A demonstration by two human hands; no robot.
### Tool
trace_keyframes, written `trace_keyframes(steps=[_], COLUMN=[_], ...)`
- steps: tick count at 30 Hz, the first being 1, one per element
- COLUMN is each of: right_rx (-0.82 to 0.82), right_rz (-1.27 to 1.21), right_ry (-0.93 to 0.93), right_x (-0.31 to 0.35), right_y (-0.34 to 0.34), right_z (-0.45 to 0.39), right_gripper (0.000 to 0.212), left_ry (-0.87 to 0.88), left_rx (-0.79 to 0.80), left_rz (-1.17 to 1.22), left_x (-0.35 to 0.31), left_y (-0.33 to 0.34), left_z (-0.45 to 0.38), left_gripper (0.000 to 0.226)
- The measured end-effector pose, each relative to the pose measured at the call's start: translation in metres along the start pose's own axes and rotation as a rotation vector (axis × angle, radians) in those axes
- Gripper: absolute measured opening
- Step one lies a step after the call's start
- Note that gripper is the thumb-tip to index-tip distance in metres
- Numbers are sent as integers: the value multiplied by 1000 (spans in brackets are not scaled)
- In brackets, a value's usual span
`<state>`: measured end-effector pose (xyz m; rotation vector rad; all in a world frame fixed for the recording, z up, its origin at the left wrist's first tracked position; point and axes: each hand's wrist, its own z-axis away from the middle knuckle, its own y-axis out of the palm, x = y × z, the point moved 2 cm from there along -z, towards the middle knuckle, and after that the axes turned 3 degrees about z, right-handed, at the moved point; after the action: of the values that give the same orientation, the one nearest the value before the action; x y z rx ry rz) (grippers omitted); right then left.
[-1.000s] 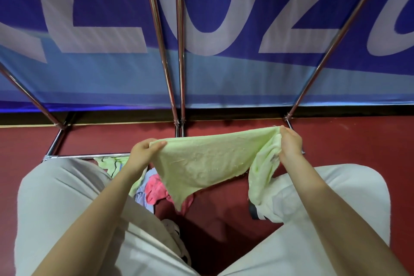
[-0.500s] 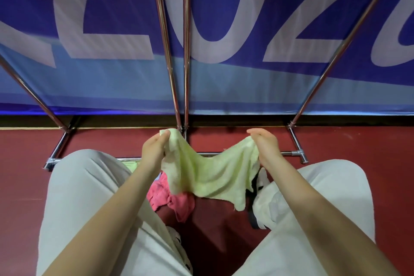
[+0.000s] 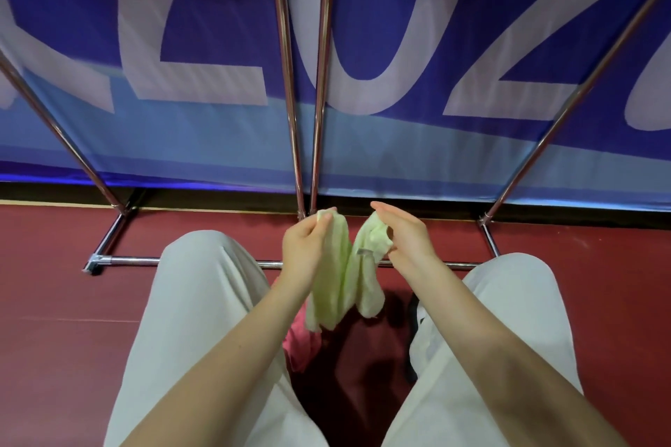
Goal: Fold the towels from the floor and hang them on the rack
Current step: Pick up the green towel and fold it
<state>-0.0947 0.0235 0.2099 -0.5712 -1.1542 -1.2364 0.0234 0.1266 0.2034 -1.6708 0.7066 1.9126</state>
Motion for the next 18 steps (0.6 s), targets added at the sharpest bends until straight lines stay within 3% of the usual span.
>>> trace_keyframes(steps=[8, 13, 18], right_rx=[204, 245, 309], right_rz=[-29, 404, 688], right_ry=[-77, -281, -605], right_x=[6, 3, 8], right_y=[36, 47, 44], right_z=[18, 12, 12], right_gripper=[21, 33, 22], left_ry=[-137, -275, -304], left_rx=[13, -65, -47], left_rz=[273, 423, 468], left_x=[3, 4, 2], left_y=[15, 12, 14], left_z=[18, 9, 10], left_gripper=[25, 27, 37])
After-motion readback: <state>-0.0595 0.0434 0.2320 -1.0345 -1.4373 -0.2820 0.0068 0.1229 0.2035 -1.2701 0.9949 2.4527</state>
